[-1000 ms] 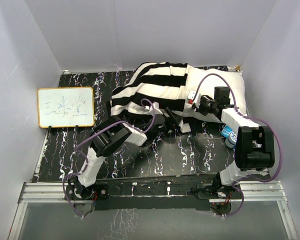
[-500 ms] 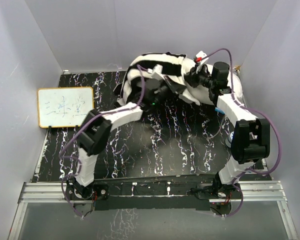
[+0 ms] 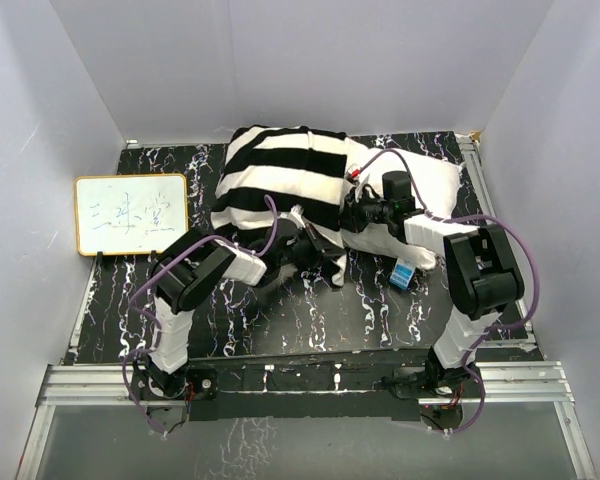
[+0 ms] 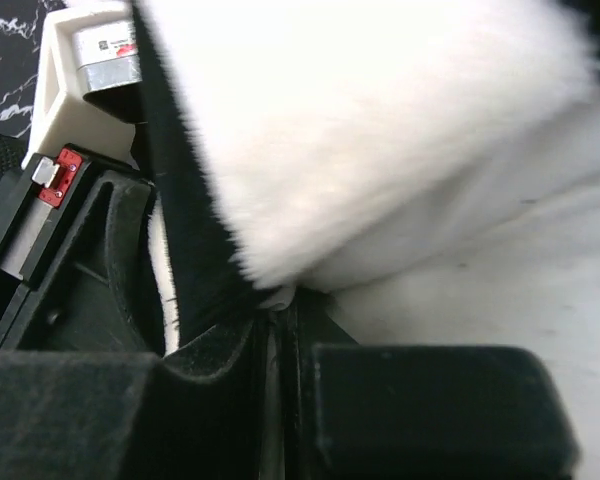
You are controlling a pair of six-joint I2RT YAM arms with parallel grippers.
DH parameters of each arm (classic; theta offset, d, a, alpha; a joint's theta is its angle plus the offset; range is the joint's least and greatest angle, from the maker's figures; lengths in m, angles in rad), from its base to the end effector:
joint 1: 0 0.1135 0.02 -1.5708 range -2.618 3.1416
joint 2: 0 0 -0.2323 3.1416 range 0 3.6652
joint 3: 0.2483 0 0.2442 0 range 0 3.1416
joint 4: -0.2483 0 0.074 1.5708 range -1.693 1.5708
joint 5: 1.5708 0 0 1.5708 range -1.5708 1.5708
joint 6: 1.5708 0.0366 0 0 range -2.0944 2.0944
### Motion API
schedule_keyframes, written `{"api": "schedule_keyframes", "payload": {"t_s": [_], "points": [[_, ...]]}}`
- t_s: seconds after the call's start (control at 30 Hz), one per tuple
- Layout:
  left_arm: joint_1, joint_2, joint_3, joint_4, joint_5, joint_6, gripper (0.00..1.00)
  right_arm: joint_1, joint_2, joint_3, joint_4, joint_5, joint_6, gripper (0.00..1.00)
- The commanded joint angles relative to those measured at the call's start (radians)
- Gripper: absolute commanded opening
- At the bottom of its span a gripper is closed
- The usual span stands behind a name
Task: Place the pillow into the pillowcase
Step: Stuff the pillow into the pillowcase.
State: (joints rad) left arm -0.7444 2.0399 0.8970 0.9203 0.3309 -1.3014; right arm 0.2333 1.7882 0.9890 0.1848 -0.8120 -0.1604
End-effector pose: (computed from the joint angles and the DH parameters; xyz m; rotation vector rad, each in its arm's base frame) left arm 0.2742 -0.2688 0.1063 -0.3141 2.1377 -1.6469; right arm 0.3434 0.1089 0.1553 -0.8506 1.9249 0.9212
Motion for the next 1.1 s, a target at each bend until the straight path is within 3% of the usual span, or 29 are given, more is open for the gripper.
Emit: {"api": "schedule_keyframes", "payload": {"t_s": [0.0, 0.07, 0.2, 0.3, 0.47, 0.53, 0.6, 0.67, 0.73, 0.83, 0.97, 1.07], "points": [[-0.052, -0.137, 0.108, -0.037, 0.157, 0.097, 0.0, 0.091, -0.148, -0.022, 0.088, 0.057, 0.012, 0.08], [-0.062, -0.19, 0.217, -0.125, 0.208, 0.177, 0.0, 0.105, -0.193, -0.029, 0.287, 0.181, 0.156, 0.08], [-0.063, -0.329, 0.328, -0.211, 0.268, 0.25, 0.0, 0.075, -0.137, 0.086, 0.331, 0.269, 0.316, 0.08], [-0.06, -0.369, 0.248, -0.192, 0.215, 0.243, 0.0, 0.081, -0.058, 0.023, 0.396, 0.304, 0.343, 0.08], [-0.024, -0.22, -0.004, 0.02, 0.209, 0.068, 0.0, 0.108, 0.061, -0.073, 0.401, 0.125, 0.266, 0.08], [-0.007, -0.172, -0.086, 0.11, 0.2, 0.019, 0.0, 0.106, 0.057, -0.029, 0.231, -0.016, 0.121, 0.11], [0.009, -0.161, -0.145, 0.118, 0.185, 0.014, 0.01, 0.102, 0.028, 0.055, -0.079, -0.138, -0.139, 0.22], [0.023, -0.177, -0.195, 0.092, 0.172, 0.036, 0.06, 0.086, -0.02, 0.136, -0.388, -0.212, -0.443, 0.39], [0.032, -0.213, -0.225, 0.046, 0.158, 0.063, 0.12, 0.057, -0.083, 0.219, -0.677, -0.245, -0.641, 0.53], [0.035, -0.288, -0.244, -0.048, 0.148, 0.121, 0.26, -0.008, -0.143, 0.349, -1.043, -0.265, -0.917, 0.64], [0.034, -0.444, -0.238, -0.276, 0.141, 0.243, 0.41, -0.133, -0.206, 0.453, -1.169, -0.281, -0.995, 0.75], [0.035, -0.601, -0.172, -0.608, 0.088, 0.416, 0.61, -0.227, -0.224, 0.471, -0.982, -0.221, -0.842, 0.86]]}}
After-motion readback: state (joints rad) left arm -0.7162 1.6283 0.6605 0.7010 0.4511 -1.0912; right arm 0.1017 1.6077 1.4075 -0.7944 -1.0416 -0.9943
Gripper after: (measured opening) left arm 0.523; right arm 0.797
